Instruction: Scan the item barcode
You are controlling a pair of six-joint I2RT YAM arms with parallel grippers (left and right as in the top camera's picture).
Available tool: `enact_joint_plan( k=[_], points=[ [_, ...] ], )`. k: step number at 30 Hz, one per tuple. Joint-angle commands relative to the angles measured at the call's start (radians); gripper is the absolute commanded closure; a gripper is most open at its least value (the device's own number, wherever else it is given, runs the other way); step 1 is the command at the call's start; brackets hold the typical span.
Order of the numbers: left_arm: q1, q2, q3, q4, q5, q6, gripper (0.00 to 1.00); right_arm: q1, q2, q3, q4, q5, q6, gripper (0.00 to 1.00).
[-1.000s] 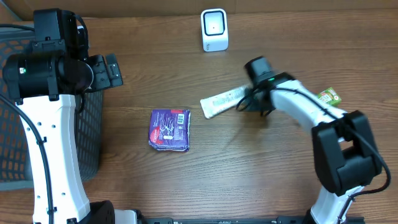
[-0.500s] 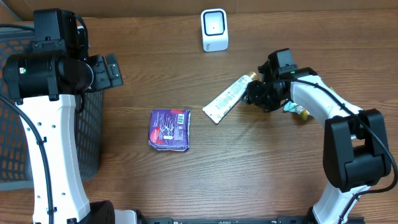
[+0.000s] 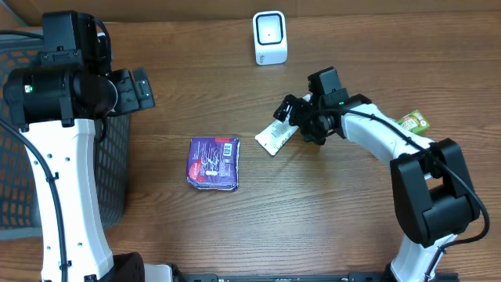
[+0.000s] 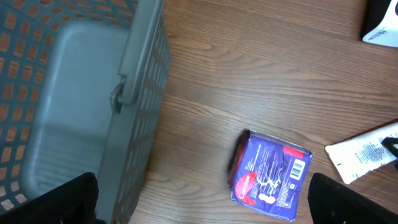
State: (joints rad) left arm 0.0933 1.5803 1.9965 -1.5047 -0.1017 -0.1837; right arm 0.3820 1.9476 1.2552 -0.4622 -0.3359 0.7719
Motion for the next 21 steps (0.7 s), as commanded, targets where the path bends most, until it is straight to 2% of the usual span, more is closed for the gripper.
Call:
enact_joint_plan(
  k=[1,8,15,21],
  points=[
    [-0.002,-0.004,0.021,-0.002,0.005,-0.003,0.0,0.026,-0.004,-0.006,0.014,0.053,0.072,0.0],
    [-0.002,-0.004,0.021,-0.002,0.005,-0.003,0.0,0.088,0.0,-0.006,0.014,0.2,0.17,0.01],
    [-0.002,-0.004,0.021,-0.002,0.005,-0.003,0.01,0.128,0.042,-0.006,0.043,0.261,0.175,0.07],
    [-0.002,-0.004,0.021,-0.002,0.005,-0.003,0.0,0.128,0.076,-0.006,0.05,0.256,0.175,0.08]
  ],
)
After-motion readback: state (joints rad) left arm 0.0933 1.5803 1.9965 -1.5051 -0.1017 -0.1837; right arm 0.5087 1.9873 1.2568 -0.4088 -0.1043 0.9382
